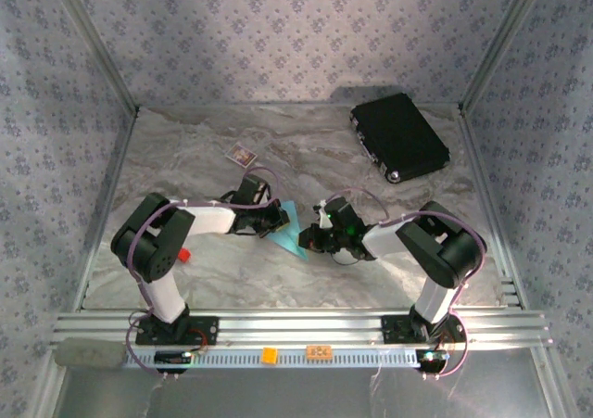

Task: Fold a paper plane with a square sheet of paper (pick it up from the middle)
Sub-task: Fourth fold the wing at the center of the table.

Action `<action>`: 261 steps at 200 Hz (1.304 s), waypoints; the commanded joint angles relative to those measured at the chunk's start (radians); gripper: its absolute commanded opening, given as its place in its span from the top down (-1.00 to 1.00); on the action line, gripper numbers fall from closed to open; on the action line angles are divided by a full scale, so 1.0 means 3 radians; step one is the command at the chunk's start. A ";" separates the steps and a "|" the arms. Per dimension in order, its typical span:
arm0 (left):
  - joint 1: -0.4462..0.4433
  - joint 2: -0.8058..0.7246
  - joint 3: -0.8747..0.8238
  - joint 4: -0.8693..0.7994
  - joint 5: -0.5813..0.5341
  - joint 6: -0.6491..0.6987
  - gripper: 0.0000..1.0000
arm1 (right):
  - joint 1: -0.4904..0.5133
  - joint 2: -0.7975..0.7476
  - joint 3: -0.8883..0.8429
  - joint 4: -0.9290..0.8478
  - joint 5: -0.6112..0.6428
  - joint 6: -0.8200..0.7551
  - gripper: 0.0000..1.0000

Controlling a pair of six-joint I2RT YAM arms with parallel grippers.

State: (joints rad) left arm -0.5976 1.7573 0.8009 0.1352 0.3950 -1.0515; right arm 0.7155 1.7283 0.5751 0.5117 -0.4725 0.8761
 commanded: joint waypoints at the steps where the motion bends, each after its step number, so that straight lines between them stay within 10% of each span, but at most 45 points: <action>1: 0.0002 0.0076 0.0081 -0.0125 -0.0054 0.0088 0.95 | 0.0014 0.0145 0.0037 -0.0207 0.0068 0.0030 0.88; 261: 0.0023 0.0100 0.0028 -0.0217 -0.0105 0.0096 0.97 | 0.0014 -0.0187 -0.0035 -0.0580 -0.0259 -0.0083 0.76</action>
State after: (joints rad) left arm -0.5976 1.7786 0.8223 0.1165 0.3969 -1.0367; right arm 0.7139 1.6733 0.5850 0.3824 -0.5194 0.8707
